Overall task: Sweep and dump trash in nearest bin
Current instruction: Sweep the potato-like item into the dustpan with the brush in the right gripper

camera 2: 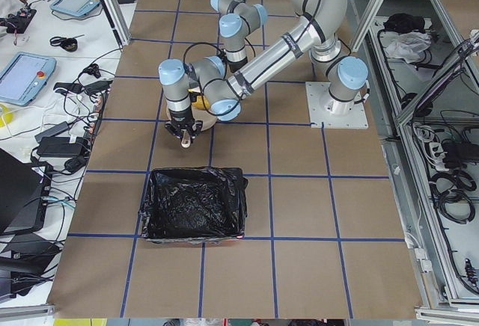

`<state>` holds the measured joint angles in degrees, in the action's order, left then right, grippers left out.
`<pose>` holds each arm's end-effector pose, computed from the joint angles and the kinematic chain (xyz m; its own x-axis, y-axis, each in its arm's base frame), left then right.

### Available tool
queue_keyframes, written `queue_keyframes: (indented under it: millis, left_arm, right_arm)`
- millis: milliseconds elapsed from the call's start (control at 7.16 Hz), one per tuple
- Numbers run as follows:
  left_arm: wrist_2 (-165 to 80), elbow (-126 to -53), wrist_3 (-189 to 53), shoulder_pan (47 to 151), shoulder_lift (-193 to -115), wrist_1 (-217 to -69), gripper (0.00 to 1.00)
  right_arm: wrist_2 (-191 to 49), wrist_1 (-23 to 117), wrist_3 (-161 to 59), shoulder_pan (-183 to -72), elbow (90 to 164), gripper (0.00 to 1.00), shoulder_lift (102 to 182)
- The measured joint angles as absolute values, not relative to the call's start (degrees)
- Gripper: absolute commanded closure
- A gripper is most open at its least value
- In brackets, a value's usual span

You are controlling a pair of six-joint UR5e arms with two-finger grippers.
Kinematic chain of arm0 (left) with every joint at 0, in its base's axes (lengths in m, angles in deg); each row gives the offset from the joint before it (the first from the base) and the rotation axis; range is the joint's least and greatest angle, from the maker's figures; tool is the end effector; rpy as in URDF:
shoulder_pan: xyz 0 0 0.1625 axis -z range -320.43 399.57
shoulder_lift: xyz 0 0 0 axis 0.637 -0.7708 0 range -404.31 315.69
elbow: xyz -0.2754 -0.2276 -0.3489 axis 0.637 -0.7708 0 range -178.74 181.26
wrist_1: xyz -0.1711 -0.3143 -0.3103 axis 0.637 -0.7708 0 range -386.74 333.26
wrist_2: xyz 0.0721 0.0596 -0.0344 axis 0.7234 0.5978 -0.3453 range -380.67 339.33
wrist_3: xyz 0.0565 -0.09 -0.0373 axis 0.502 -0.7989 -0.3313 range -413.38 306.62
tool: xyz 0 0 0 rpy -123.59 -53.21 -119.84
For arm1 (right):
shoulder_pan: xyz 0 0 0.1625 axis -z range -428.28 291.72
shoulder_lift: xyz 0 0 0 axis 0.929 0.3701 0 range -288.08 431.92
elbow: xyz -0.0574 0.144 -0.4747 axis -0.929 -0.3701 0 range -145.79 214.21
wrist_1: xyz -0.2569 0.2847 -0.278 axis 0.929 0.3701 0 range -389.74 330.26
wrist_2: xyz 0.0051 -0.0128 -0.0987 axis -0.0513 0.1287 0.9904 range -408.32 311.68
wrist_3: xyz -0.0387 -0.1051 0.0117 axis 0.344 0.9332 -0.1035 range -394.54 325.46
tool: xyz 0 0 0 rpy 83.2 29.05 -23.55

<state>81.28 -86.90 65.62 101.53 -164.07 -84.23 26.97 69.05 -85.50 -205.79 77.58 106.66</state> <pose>0.2591 -0.7203 0.2815 0.0052 0.9995 0.0299 0.9756 -0.0116 0.2193 0.8170 -0.5288 0.2703 -0.9839 0.0751 -0.1622 0.0426 0.9798 0.1954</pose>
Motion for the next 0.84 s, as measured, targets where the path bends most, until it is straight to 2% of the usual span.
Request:
queue_keyframes:
  millis: [419, 838]
  left_arm:
    - [81.3, -86.9, 65.6, 101.5, -164.0, -84.2, 1.0]
    - [81.3, -86.9, 65.6, 101.5, -164.0, -84.2, 1.0]
  right_arm:
    - [26.9, 66.9, -63.9, -205.7, 77.6, 1.0, 107.1]
    - [26.4, 60.9, -63.1, -205.5, 78.2, 1.0, 111.2]
